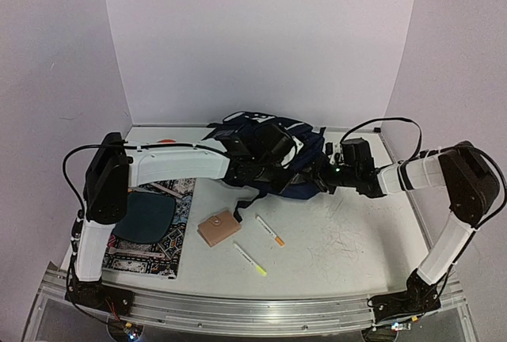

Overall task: Pack the student bag
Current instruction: Adjust the largest pocket of the student bag.

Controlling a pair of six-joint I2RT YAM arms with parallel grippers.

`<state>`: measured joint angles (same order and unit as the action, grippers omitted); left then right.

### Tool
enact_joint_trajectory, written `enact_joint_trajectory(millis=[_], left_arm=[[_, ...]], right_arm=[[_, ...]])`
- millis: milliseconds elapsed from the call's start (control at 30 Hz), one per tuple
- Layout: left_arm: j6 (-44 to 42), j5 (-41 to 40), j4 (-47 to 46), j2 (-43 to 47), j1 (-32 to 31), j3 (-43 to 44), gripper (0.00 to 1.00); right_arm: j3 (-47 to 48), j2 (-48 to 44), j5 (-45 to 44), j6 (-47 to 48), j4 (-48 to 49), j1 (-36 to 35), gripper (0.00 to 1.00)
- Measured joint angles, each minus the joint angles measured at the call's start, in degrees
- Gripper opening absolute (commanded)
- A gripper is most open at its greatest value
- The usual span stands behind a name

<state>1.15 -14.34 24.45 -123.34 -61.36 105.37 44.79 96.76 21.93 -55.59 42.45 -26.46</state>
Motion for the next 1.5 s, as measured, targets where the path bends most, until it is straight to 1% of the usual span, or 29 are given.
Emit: enact_joint_trajectory(millis=[300,433,567,733,900,933,1033,1100,1133,1300,1400,1500], left_arm=[[3.3,4.3,0.0,3.7,0.1,-4.0,0.0],[4.5,5.1,0.0,3.8,0.0,-4.0,0.0],[6.0,5.8,0.0,3.8,0.0,-4.0,0.0],[8.0,7.6,0.0,3.8,0.0,-3.7,0.0],[10.1,10.0,0.1,3.8,-1.0,-3.0,0.0],[10.5,10.3,0.0,3.8,-1.4,-2.9,0.02],[11.6,11.5,0.1,3.9,-2.6,-2.5,0.2],[12.3,12.8,-0.3,4.4,-3.0,-2.4,0.33],[12.4,13.2,-0.4,5.0,-3.2,-2.4,0.37],[13.5,15.0,-1.3,9.9,-2.9,-2.9,0.51],[14.0,15.2,-2.4,13.7,-1.7,-5.0,0.55],[14.6,14.7,-3.4,17.3,0.0,-9.1,0.58]], right_arm=[[5.5,2.8,-0.9,0.4,-0.2,0.2,0.32],[7.6,6.6,-0.5,0.0,3.0,0.2,0.33],[8.1,8.3,0.1,0.3,5.6,0.2,0.35],[7.5,7.4,-0.8,3.5,4.7,0.3,0.41],[2.8,0.5,-4.4,8.0,0.6,0.4,0.46],[1.7,-1.3,-5.1,8.9,-0.5,0.5,0.47],[-2.0,-7.6,-7.3,11.6,-3.5,0.5,0.5],[-4.5,-11.4,-9.0,13.2,-5.3,0.3,0.51],[-5.7,-13.1,-9.9,13.9,-6.0,0.0,0.51],[-13.5,-21.8,-14.6,15.7,-10.0,-1.7,0.52],[-18.0,-27.5,-18.1,16.8,-12.4,-3.5,0.52],[-20.8,-31.1,-21.6,17.7,-13.5,-8.1,0.52]])
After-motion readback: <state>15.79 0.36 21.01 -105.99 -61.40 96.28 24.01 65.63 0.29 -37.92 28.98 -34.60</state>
